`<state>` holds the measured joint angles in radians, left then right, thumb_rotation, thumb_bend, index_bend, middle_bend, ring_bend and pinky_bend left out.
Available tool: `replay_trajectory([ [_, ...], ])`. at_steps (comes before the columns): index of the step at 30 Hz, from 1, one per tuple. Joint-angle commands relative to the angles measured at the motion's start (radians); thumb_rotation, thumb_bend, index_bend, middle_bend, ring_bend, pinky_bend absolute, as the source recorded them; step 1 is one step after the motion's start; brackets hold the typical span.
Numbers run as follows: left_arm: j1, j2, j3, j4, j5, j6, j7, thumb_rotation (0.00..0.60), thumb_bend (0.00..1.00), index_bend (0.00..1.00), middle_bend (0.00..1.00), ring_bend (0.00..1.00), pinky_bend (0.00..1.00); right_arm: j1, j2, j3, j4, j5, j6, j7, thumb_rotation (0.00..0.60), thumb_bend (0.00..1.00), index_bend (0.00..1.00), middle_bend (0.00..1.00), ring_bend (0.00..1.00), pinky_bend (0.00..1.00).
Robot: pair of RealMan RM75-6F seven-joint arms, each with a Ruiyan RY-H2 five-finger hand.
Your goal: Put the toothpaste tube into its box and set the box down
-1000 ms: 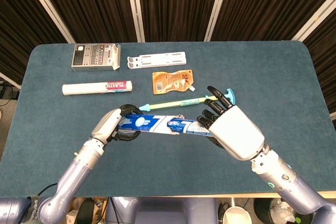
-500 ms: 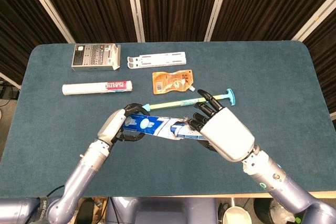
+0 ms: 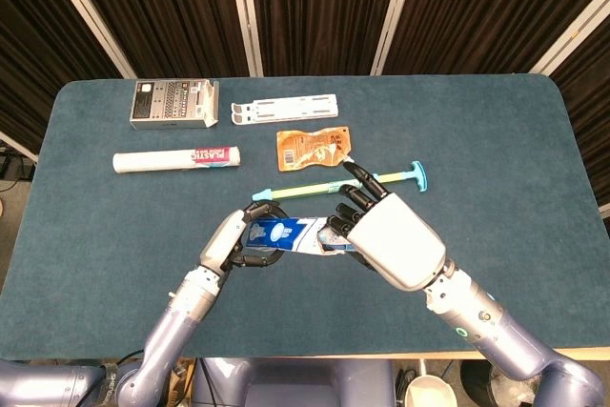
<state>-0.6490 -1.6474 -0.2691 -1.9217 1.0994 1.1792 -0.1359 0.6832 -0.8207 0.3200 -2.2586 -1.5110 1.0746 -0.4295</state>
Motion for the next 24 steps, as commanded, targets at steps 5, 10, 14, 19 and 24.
replay_trajectory([
  [5, 0.027, -0.102, 0.002, 0.107, 0.104, 0.008, -0.214, 0.6, 0.37, 0.41, 0.41, 0.21, 0.32, 0.043, 0.019, 0.017, -0.041, 0.067, -0.052, -0.058, 0.6, 0.52, 0.66, 0.65, 0.31, 0.12],
  [10, 0.039, -0.126, 0.015, 0.172, 0.146, -0.01, -0.319, 0.6, 0.37, 0.42, 0.41, 0.22, 0.32, 0.049, 0.065, 0.027, -0.09, 0.148, -0.066, -0.071, 0.6, 0.4, 0.28, 0.39, 0.21, 0.08],
  [14, 0.045, -0.126, 0.017, 0.19, 0.152, -0.018, -0.332, 0.6, 0.37, 0.42, 0.41, 0.22, 0.32, 0.053, 0.103, 0.041, -0.097, 0.171, -0.07, -0.055, 0.6, 0.33, 0.09, 0.23, 0.15, 0.05],
  [19, 0.048, -0.123, 0.015, 0.192, 0.162, -0.02, -0.321, 0.6, 0.37, 0.43, 0.42, 0.22, 0.32, 0.058, 0.163, 0.044, -0.097, 0.183, -0.085, -0.092, 0.6, 0.32, 0.01, 0.13, 0.07, 0.02],
  [24, 0.055, -0.127, 0.013, 0.19, 0.187, -0.009, -0.333, 0.6, 0.37, 0.44, 0.42, 0.22, 0.33, 0.054, 0.196, 0.044, -0.097, 0.178, -0.08, -0.111, 0.6, 0.32, 0.0, 0.12, 0.07, 0.02],
])
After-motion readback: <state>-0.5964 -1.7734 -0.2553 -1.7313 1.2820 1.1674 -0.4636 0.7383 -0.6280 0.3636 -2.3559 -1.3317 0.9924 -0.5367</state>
